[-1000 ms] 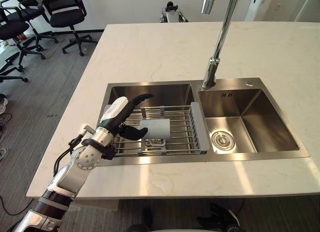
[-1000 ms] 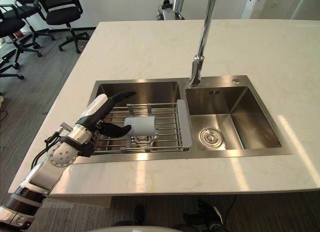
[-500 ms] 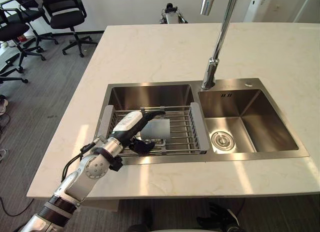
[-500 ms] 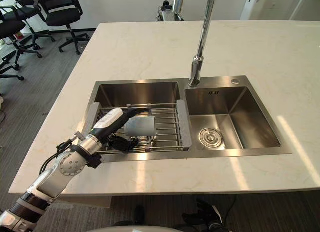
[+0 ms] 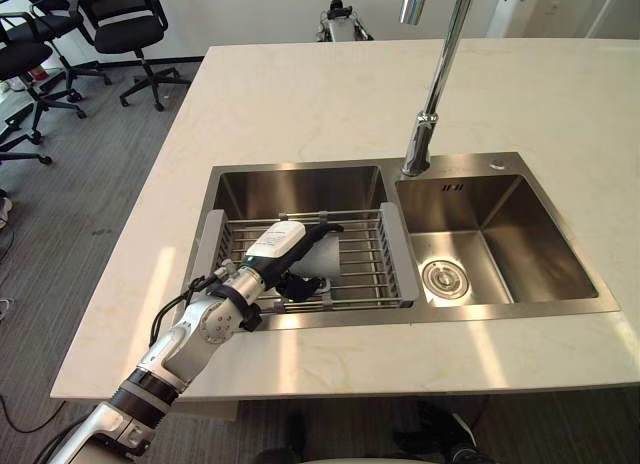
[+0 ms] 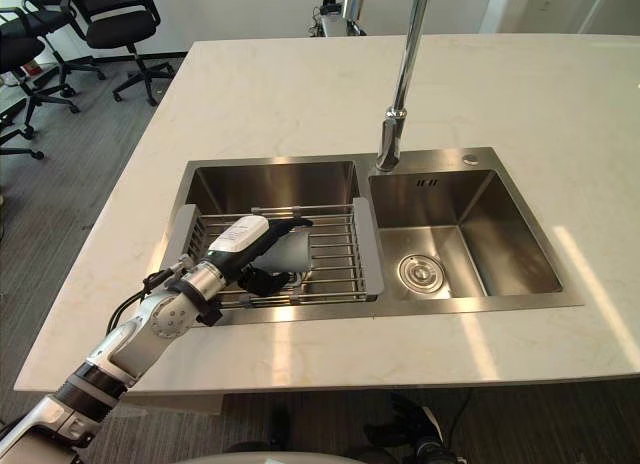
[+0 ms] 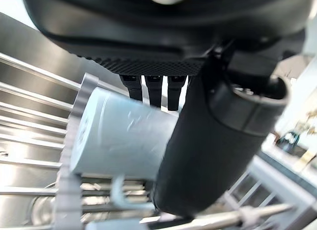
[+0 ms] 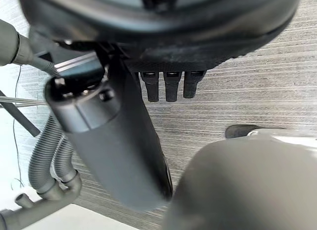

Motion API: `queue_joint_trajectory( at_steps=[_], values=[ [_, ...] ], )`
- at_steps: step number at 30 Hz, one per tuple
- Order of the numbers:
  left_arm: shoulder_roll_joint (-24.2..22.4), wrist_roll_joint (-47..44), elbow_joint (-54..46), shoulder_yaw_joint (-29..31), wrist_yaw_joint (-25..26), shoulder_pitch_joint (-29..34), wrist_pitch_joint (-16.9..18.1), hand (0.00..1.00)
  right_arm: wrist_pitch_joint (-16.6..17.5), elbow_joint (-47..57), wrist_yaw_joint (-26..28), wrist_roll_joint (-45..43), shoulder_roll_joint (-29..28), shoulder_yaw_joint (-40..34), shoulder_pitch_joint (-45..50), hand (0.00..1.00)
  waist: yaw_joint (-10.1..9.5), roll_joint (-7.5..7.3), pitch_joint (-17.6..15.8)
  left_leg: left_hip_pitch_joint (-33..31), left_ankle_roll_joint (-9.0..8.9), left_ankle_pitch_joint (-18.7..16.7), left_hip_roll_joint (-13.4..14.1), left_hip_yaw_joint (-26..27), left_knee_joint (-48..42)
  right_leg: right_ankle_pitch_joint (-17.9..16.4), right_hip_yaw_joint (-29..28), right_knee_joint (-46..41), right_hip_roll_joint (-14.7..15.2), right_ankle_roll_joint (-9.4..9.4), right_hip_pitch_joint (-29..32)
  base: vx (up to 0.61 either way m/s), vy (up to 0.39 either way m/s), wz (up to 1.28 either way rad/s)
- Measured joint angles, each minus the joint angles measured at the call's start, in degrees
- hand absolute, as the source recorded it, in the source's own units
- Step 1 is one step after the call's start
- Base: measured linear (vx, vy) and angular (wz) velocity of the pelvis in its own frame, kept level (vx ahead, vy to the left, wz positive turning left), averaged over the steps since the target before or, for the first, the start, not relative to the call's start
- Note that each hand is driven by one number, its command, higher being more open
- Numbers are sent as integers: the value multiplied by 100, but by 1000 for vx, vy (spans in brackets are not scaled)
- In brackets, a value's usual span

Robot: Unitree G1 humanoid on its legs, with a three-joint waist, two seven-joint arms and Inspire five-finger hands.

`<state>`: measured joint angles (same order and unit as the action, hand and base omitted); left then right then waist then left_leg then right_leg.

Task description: Walk over to the sink, pick up the cup, carry it to the dishwasher, place the cup inside the dishwasher, then close the dishwasher door

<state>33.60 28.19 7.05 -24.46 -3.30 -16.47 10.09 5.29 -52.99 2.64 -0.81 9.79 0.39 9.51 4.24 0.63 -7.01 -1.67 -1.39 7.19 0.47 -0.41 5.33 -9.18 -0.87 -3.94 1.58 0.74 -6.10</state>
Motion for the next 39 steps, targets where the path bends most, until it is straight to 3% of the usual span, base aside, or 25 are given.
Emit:
queue_joint_trajectory(
  at_steps=[2,3,9,21,25,31,39],
  values=[
    [-33,86,166,-122,3,-187,-15,90,0,0,1,-3,0,0,-11,90,-1,-2,-7,-2,2,-16,2,49,0,7,-46,4,0,0,18,0,0,-12],
    [-45,116,283,-196,19,-290,-15,30,0,2,1,-3,1,-2,-12,90,3,0,-15,-2,3,-22,3,80,0,8,-70,4,1,0,29,-1,-6,-10],
    [-20,240,534,-411,19,-745,22,30,0,2,-4,-6,4,-2,-107,90,92,18,-103,-13,6,-30,15,118,2,19,-104,12,7,10,62,-9,-10,-3],
    [-91,57,328,-253,80,-635,-67,30,3,-1,-33,-21,-12,-1,-184,90,132,2,-180,-20,23,-50,-14,110,-25,26,-60,23,39,19,38,-1,-14,0],
    [-463,-249,-489,310,355,-24,-136,30,3,-8,-59,-23,-25,-2,-192,90,87,-15,-193,18,26,-47,-20,85,-25,26,-28,16,43,19,-26,-5,-12,3],
    [-1181,-793,-1865,781,774,390,-114,30,4,-4,-62,-23,-13,-18,-134,90,-52,-17,-192,54,40,-10,-14,79,-28,28,-56,-70,38,15,-24,-2,0,-1],
    [-1890,-2531,-3007,1538,1305,1020,269,30,3,-3,-68,-29,-18,-51,31,90,-141,-47,-177,205,59,17,11,123,0,37,-112,-125,20,27,-102,-56,-10,-4]
  ],
)
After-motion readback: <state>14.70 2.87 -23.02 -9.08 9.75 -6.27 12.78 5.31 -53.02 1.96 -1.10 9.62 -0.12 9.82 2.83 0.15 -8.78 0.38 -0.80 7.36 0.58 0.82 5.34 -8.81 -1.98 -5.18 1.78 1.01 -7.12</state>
